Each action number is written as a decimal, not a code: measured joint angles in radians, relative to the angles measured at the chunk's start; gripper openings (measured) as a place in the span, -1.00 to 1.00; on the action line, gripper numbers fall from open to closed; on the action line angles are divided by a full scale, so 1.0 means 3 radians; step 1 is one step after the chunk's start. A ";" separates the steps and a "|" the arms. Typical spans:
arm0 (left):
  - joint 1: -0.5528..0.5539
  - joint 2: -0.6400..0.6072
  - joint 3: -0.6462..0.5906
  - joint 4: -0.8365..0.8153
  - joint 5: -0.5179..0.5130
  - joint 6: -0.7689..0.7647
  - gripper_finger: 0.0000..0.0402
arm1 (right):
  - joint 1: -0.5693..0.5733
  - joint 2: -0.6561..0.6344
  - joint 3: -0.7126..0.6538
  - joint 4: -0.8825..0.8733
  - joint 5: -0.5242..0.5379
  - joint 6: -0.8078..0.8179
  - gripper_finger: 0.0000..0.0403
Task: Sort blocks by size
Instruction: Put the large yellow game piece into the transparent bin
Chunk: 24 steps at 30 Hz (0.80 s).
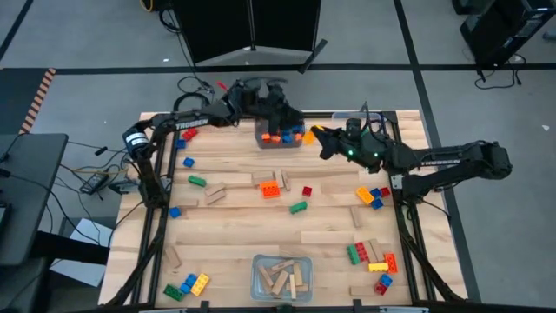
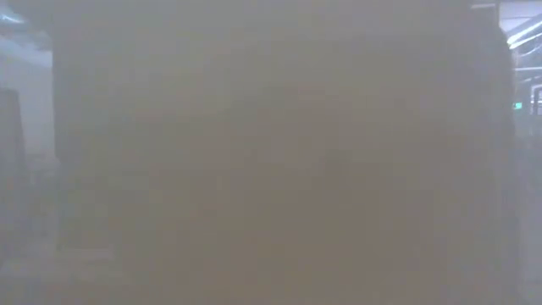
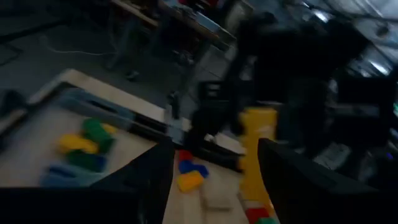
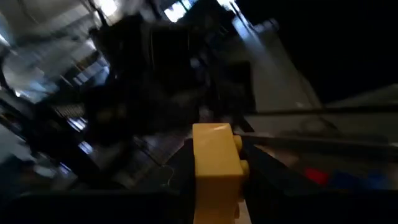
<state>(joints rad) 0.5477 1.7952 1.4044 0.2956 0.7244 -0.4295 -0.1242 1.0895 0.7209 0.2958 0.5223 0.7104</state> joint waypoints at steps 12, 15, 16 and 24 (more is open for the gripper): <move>0.0808 -0.0044 0.0000 -0.0376 0.0283 -0.0084 0.09 | -0.0989 0.0173 0.1462 -0.3722 -0.0179 0.0521 -0.47; 0.0864 -0.0048 0.0000 -0.0439 0.0292 0.0032 0.07 | -0.1375 0.0312 0.1498 -0.4148 -0.0479 0.0572 -0.47; 0.0864 -0.0053 0.0000 -0.0468 0.0301 0.0094 0.07 | -0.1504 0.0374 0.1492 -0.4237 -0.0606 0.0537 -0.47; 0.0744 -0.0065 0.0000 -0.0665 0.0274 0.0283 0.06 | -0.2211 0.0957 0.1357 -0.4197 -0.1109 0.0087 -0.47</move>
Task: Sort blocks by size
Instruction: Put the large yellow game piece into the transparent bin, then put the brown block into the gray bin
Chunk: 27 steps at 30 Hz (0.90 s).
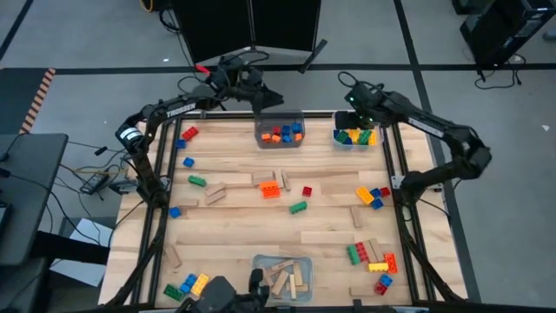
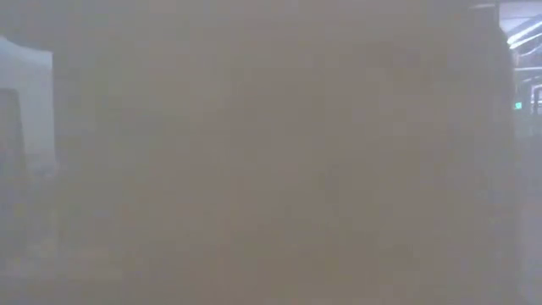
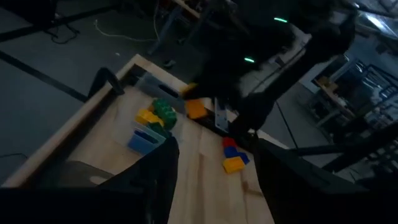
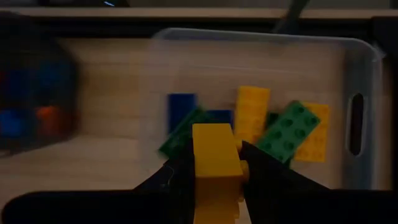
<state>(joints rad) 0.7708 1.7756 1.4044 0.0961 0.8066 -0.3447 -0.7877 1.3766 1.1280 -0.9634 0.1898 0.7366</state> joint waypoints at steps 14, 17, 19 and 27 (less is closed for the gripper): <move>-0.0027 -0.0003 0.0000 -0.0133 -0.0001 0.0158 0.06 | -0.0291 0.0749 -0.0002 0.0215 -0.0038 -0.0306 -0.11; -0.0026 -0.0003 0.0000 -0.0157 -0.0003 0.0341 0.06 | -0.0291 0.0733 -0.0002 0.0210 -0.0040 -0.0393 -0.10; -0.0027 -0.0003 0.0000 -0.0148 -0.0003 0.0369 0.06 | -0.0291 0.0650 -0.0002 0.0193 -0.0057 -0.0401 -0.10; -0.0137 -0.0027 0.0000 -0.0189 -0.0129 0.0645 0.06 | -0.0180 0.0099 -0.0002 -0.0249 -0.0120 -0.0422 -0.09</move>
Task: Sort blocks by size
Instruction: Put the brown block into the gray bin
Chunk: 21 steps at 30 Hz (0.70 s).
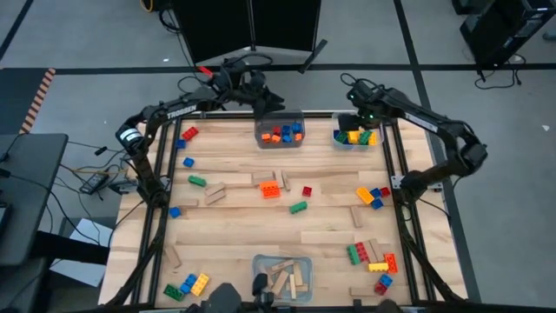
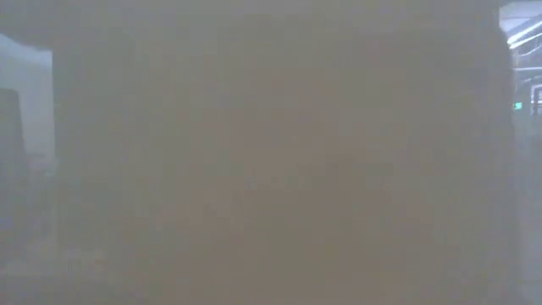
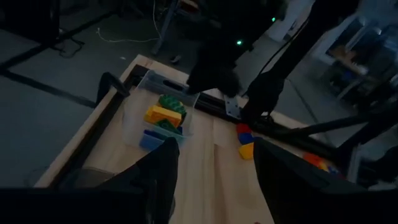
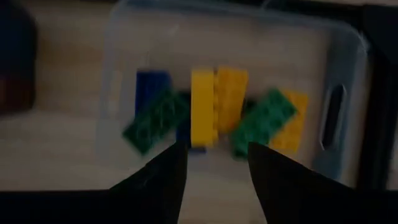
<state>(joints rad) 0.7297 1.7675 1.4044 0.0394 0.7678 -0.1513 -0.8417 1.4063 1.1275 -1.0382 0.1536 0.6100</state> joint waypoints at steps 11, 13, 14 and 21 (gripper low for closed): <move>-0.0531 -0.0222 0.0000 -0.0358 -0.0719 0.0582 0.06 | 0.0840 -0.0767 0.0000 -0.0546 0.0181 0.0481 0.16; -0.0623 -0.0248 0.0000 -0.0443 -0.0886 0.0583 0.06 | 0.1063 -0.0865 0.0000 -0.0668 0.0184 0.0599 0.22; -0.0671 -0.0255 0.0000 -0.0445 -0.0977 0.0582 0.06 | 0.1196 -0.0913 0.0000 -0.0748 0.0183 0.0673 0.25; -0.0923 -0.0466 -0.0001 -0.0863 -0.1547 0.0568 0.06 | 0.2390 -0.1148 -0.0022 -0.1205 0.0161 0.1472 0.42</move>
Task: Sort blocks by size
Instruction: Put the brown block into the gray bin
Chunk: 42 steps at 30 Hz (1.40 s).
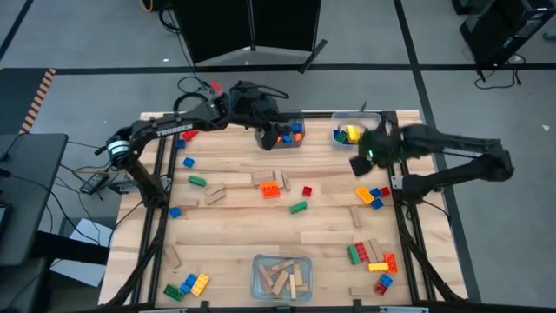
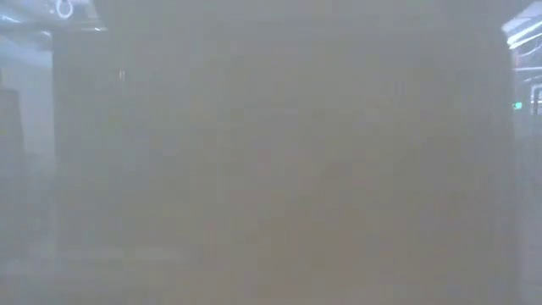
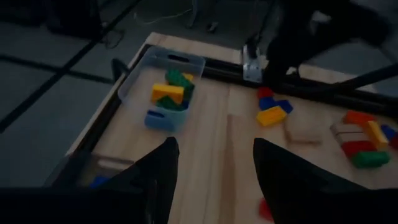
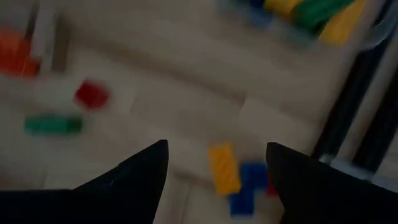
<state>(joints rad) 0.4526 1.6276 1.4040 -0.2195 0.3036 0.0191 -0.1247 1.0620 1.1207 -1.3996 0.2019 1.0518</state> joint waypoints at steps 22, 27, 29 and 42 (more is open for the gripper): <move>-0.0392 -0.0220 -0.0001 -0.0145 0.0280 -0.0758 0.06 | 0.3486 0.0614 -0.0966 0.0785 -0.0245 0.3753 0.39; -0.0721 -0.0412 -0.0001 -0.0286 -0.0216 -0.0513 0.06 | 0.3605 0.0968 -0.0997 0.1193 -0.0421 0.3680 0.39; -0.0822 -0.0500 -0.0001 -0.0356 -0.0331 -0.0468 0.06 | 0.3651 0.1104 -0.0997 0.1312 -0.0433 0.3676 0.39; -0.1241 -0.0791 -0.0006 -0.0826 -0.0703 -0.0499 0.06 | 0.3885 0.1635 -0.0993 0.1523 -0.0602 0.3852 0.36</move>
<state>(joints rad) 0.0805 1.3903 1.4022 -0.4673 0.0927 -0.1308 1.0409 1.5526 0.8227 -0.9427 0.0212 2.2075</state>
